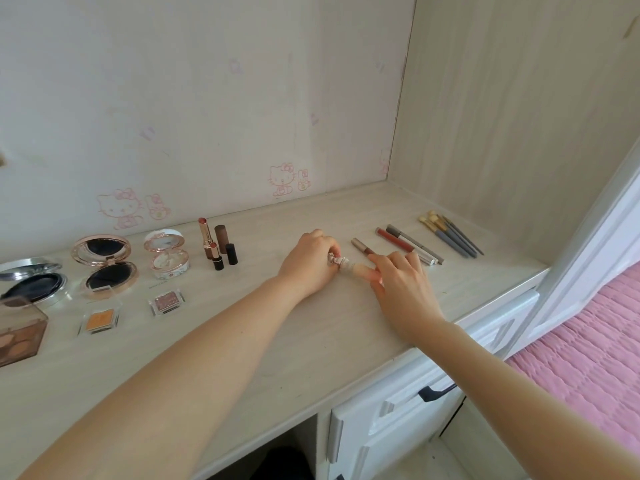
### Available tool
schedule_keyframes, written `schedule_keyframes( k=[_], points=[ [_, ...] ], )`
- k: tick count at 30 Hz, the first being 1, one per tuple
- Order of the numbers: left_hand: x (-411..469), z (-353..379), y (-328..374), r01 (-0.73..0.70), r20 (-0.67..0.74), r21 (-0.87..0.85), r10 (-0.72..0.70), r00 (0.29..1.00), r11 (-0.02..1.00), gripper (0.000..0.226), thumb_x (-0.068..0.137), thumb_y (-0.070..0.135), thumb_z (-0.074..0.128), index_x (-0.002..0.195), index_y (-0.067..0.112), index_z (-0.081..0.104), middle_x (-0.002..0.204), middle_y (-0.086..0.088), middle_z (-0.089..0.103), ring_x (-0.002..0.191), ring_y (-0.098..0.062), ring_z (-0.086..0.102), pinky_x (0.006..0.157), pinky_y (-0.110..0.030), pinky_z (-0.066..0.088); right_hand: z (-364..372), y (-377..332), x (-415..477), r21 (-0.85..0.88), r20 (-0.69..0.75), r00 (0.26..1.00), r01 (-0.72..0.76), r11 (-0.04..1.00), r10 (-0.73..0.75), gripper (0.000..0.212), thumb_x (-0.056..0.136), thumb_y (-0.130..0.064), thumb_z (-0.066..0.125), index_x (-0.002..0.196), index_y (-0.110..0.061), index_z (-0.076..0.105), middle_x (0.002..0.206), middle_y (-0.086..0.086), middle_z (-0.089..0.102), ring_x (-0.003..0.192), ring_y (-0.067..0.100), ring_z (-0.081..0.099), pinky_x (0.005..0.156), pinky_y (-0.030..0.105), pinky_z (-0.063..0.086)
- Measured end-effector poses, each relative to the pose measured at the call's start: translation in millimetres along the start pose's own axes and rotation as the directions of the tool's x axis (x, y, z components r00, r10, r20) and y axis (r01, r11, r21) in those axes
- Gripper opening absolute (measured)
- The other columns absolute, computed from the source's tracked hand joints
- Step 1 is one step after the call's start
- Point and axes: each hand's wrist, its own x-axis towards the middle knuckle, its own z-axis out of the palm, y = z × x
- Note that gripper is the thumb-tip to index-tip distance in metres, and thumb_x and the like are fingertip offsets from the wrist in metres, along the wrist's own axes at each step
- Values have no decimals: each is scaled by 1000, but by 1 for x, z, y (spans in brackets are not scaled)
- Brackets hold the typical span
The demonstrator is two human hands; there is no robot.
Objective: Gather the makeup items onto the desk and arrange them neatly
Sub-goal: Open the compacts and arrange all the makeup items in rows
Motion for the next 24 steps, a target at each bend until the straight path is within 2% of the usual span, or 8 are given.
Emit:
schedule_keyframes(
  k=[3,6,8,10,15,19,22,24],
  points=[
    [-14,-16,-6,18,-10,-64,-19,1000,998,9,82,19,68,90,18,68,99,-3,58,98,-20,53,79,-28,42,-8,-11,-4,71,-51,998,37,997,-34,33,92,-13,57,125,-11,59,108,7,59,95,28,47,83,34,41],
    [-36,-35,-16,55,7,-186,-54,998,981,10,78,24,74,86,22,68,94,6,65,95,-12,57,80,-27,43,-16,-24,-12,237,-89,995,70,969,-50,27,89,-5,61,116,-8,65,103,8,57,90,26,52,74,36,48],
    [-54,-48,-22,63,26,-260,-58,998,964,12,75,26,78,84,24,70,89,11,69,92,-7,60,85,-29,48,-19,-34,-20,327,-90,995,73,942,-46,26,89,-4,61,114,-7,65,104,7,56,89,23,54,76,35,51],
    [-72,-59,-28,89,31,-352,-83,996,932,13,74,23,79,83,23,70,86,9,70,88,-10,64,83,-30,49,-20,-47,-30,379,-97,994,87,921,-54,26,88,-3,62,114,-8,65,106,7,57,86,18,55,77,33,53],
    [-114,-84,-40,150,-2,-630,-195,981,762,17,75,10,79,87,17,70,80,4,72,71,-1,65,67,-9,47,-26,-85,-44,489,-87,994,104,866,-71,27,89,-4,62,115,-10,65,104,3,61,88,12,60,81,27,52],
    [-144,-102,-55,174,-14,-753,-280,960,634,22,78,5,76,97,14,68,90,-1,74,81,-5,68,72,-14,51,-33,-121,-51,575,-45,997,71,815,-55,27,84,-4,67,109,-13,68,95,0,65,83,12,63,77,17,51],
    [-165,-112,-68,184,-1,-863,-365,931,471,26,80,4,73,102,14,64,89,1,75,84,-10,70,74,-18,54,-32,-148,-54,632,42,999,-8,775,-24,22,82,-9,70,102,-19,68,87,-14,65,82,-1,62,71,5,47],
    [-178,-119,-77,184,16,-916,-425,905,357,25,82,2,71,103,12,64,91,-5,75,88,-17,71,80,-25,56,-29,-166,-55,673,92,996,-47,738,-21,18,81,-14,71,97,-22,68,84,-21,65,82,-7,61,68,4,46]
  ],
)
